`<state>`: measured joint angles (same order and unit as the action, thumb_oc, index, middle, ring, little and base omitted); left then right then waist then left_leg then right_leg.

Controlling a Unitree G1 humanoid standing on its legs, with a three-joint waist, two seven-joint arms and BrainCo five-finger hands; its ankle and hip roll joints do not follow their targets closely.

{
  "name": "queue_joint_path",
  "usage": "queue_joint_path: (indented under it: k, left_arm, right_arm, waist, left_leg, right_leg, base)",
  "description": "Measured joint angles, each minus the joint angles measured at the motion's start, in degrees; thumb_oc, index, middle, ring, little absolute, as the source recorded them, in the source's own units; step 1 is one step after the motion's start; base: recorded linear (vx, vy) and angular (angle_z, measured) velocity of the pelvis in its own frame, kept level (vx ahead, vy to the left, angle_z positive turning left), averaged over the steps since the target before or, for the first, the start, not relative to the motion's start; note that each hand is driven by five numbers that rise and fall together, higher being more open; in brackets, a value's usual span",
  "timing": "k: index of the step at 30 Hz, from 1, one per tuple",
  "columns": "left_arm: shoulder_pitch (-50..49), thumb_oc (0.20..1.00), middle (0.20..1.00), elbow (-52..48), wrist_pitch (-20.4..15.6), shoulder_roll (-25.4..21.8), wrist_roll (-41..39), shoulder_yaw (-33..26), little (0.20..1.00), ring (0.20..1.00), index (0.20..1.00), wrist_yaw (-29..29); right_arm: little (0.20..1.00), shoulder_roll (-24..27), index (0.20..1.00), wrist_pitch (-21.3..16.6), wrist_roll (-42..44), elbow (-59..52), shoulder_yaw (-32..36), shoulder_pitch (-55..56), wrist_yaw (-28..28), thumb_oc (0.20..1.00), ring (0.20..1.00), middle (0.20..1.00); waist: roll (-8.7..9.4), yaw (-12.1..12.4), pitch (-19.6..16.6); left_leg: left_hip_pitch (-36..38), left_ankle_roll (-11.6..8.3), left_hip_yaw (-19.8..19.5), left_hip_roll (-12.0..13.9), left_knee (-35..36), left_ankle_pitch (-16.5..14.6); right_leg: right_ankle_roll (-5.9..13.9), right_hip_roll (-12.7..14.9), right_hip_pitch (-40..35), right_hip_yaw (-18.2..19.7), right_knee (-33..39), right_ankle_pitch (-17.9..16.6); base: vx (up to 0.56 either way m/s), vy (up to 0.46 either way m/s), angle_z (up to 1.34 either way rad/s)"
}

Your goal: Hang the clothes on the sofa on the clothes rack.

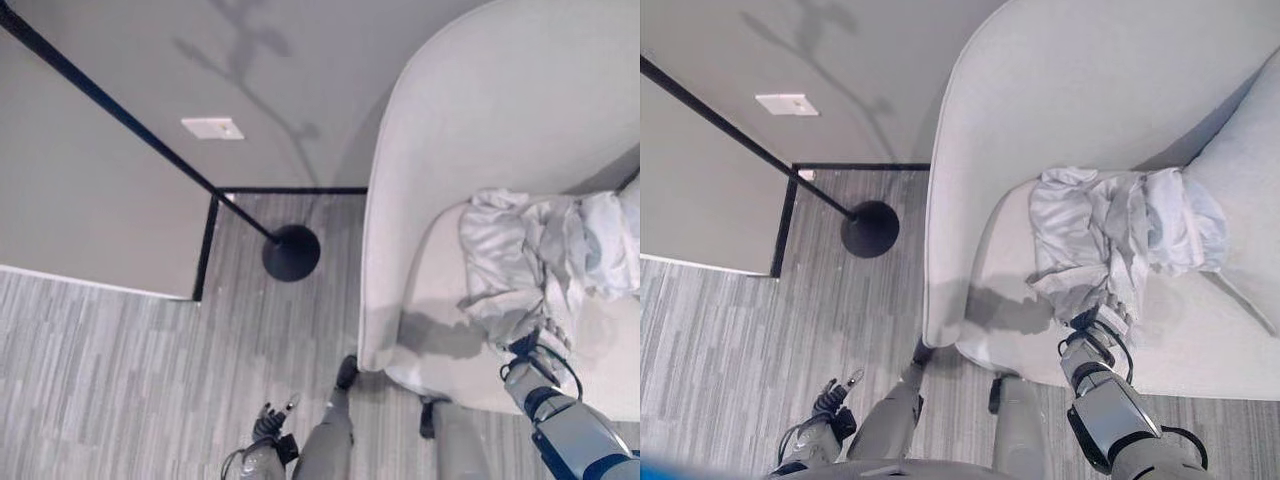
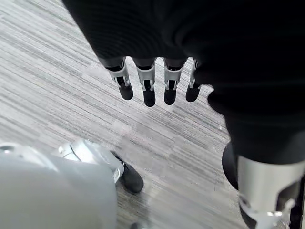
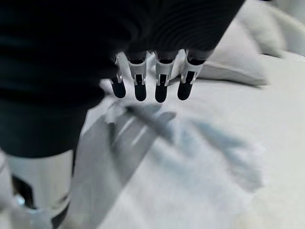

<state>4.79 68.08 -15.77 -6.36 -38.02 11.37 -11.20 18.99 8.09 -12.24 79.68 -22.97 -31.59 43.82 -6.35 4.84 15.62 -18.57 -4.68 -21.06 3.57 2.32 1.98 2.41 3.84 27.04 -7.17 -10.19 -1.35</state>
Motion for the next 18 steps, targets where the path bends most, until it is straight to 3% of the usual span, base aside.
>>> queue_joint_path:
  k: [6, 9, 16, 17, 18]
  left_arm:
    - [-0.66, 1.000, 1.000, -1.83, -0.39, 0.21, -0.99, -0.02, 1.000, 1.000, 1.000, -0.88]
    - [-1.24, 1.000, 1.000, -3.28, -0.44, 0.14, -1.94, 0.13, 1.000, 1.000, 1.000, -0.87]
    - [-3.35, 1.000, 1.000, -4.83, -0.71, -0.05, -1.91, 1.16, 1.000, 1.000, 1.000, -0.85]
    - [-4.03, 1.000, 1.000, -4.58, -0.71, -0.01, -1.93, 1.22, 1.000, 1.000, 1.000, -0.89]
    - [-4.35, 1.000, 1.000, -4.53, -0.86, -0.12, -1.93, 1.19, 1.000, 1.000, 1.000, -0.89]
  right_arm:
    - [1.000, 0.00, 1.000, -2.48, 4.04, 0.10, 0.14, -2.00, -3.31, 1.000, 1.000, 1.000]
    - [1.000, 0.11, 1.000, -3.49, 6.10, 0.08, -0.15, -2.10, -5.55, 1.000, 1.000, 1.000]
    - [1.000, 1.30, 1.000, -3.07, 6.03, 1.16, -2.31, -5.21, -4.62, 1.000, 1.000, 1.000]
    - [0.200, 1.51, 0.200, -3.14, 6.04, 2.15, -2.29, -5.96, -3.68, 0.200, 0.200, 0.200]
    - [0.200, 1.29, 0.200, -3.13, 6.19, 2.37, -2.18, -5.83, -3.55, 0.200, 0.200, 0.200]
  waist:
    - [-1.10, 0.32, 0.36]
    - [-1.33, 0.52, 0.34]
    - [-2.47, 1.55, 0.50]
    - [-2.71, 1.73, 0.60]
    - [-2.76, 1.87, 0.61]
  left_leg:
    - [-1.26, 1.79, -0.17, 0.75, 2.62, 1.21]
    - [-2.43, 1.79, -0.24, 0.93, 2.41, 1.22]
    - [-7.97, 1.69, -1.57, -0.52, 0.82, 1.20]
    - [-8.58, 1.68, -1.70, -0.75, 0.99, 1.17]
    - [-8.54, 1.30, -1.76, -0.77, 1.42, 0.91]
  right_leg:
    - [-0.30, -0.19, 3.43, 0.17, -2.19, 0.46]
    - [-0.98, -0.75, 4.42, 0.11, -2.90, 0.91]
    - [-1.27, 0.01, 11.18, 0.58, -5.67, 0.98]
    - [-1.34, 0.10, 12.07, 0.94, -6.17, 1.10]
    - [-1.37, 0.26, 12.20, 0.95, -6.44, 1.15]
  base:
    - [0.00, 0.000, 0.00]
    - [-0.03, 0.013, 0.01]
    - [-0.02, 0.027, 0.04]
    - [-0.02, 0.018, -0.04]
    - [0.00, 0.000, 0.00]
